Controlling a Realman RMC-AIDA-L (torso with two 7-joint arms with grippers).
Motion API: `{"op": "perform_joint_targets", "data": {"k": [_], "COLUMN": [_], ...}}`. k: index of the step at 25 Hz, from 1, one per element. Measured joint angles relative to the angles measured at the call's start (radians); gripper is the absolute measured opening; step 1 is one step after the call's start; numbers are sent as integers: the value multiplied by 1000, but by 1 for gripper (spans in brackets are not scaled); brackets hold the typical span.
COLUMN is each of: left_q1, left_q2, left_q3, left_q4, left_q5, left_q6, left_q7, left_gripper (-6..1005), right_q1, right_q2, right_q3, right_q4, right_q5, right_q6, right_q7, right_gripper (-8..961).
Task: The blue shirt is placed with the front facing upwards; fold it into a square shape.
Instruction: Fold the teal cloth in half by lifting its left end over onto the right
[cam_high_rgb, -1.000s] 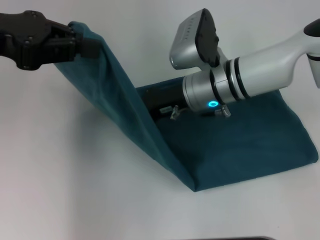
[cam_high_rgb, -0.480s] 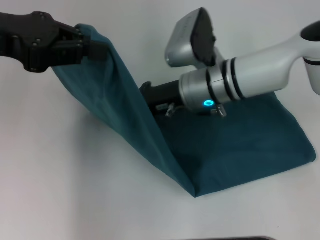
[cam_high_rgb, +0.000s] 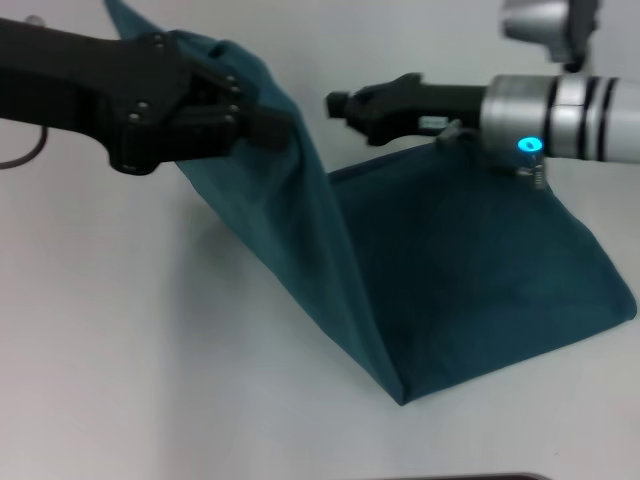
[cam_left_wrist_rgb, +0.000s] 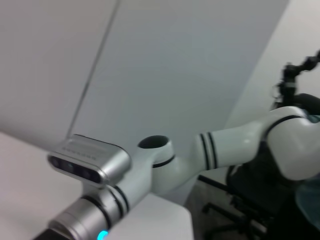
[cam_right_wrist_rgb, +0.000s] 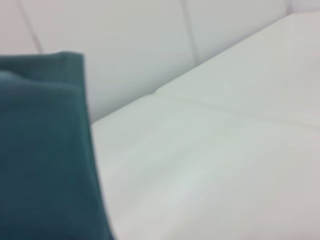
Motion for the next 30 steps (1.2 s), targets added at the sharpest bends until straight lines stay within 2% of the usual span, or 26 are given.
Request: {"op": "perform_joint_targets", "data": {"k": [4, 10, 16, 24, 30], "left_q1": [-30, -66, -92, -101, -122], "left_q2": [-22, -58, -70, -74, -97], "left_q3": [27, 69, 95, 97, 106], "left_q4": [5, 19, 63, 66, 74], "left_q5": [-6, 2, 13, 21, 23], "left_q6": [-2, -15, -34, -37, -41], "left_q7": [5, 30, 54, 56, 60], "left_gripper": [28, 29, 29, 29, 29], "right_q1": [-71, -132, -156, -157, -156], "right_q2": [-23, -34, -34, -26, -24], "right_q3": [69, 170, 200, 201, 216], "right_q4": [40, 44, 45, 45, 46], "right_q5": [0, -1, -2, -2, -2], "right_q6": [15, 52, 62, 65, 65], "right_q7": [4, -5, -13, -13, -12], "right_gripper": [35, 38, 41, 45, 48]}}
